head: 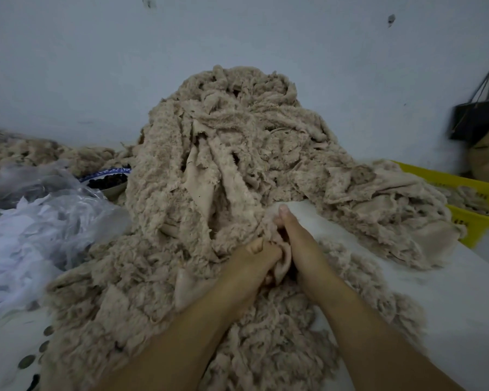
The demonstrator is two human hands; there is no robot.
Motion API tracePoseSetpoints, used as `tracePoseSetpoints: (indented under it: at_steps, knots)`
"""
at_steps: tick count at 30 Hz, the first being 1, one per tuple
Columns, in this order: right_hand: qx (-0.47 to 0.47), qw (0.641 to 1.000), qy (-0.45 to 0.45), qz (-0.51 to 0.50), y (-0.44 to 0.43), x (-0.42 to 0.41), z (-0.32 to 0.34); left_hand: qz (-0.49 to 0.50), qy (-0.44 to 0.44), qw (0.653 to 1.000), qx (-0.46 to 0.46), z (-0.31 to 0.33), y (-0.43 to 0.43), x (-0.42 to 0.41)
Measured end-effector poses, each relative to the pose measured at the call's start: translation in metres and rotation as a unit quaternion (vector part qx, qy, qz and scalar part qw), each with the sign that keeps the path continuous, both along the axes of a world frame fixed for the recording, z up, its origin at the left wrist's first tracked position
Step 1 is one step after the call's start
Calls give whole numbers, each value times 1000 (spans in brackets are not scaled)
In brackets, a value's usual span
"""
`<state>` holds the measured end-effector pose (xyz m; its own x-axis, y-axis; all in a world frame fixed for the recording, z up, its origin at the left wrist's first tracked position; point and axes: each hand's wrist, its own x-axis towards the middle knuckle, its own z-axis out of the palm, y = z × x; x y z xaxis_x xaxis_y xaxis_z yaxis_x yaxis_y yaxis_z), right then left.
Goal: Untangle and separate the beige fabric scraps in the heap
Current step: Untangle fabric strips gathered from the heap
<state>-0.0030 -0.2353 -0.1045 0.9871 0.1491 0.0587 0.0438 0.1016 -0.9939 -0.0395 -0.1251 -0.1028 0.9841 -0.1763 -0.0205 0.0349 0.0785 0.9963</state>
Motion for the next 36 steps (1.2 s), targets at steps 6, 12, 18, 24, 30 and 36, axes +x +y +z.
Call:
tracePoseSetpoints:
  at_steps: [6, 12, 18, 24, 30, 36]
  knots:
    - [-108, 992, -56, 22, 3, -1, -5, 65, -56, 996, 24, -8, 8, 6]
    - [-205, 952, -198, -113, 6, -6, 2, 111, -13, 993, -24, -5, 14, 19]
    - [-257, 952, -164, 25, 19, -16, 2, 87, 108, 972, -188, -1, 26, 27]
    - [-254, 954, -156, 41, 17, -10, -1, 101, 89, 900, -414, 4, 51, 36]
    - [-8, 983, 3, -182, -9, 1, 10, 233, 87, 835, -491, 7, 76, 47]
    - [110, 953, 72, -275, -13, 7, 10, 310, 61, 777, -544, 7, 78, 46]
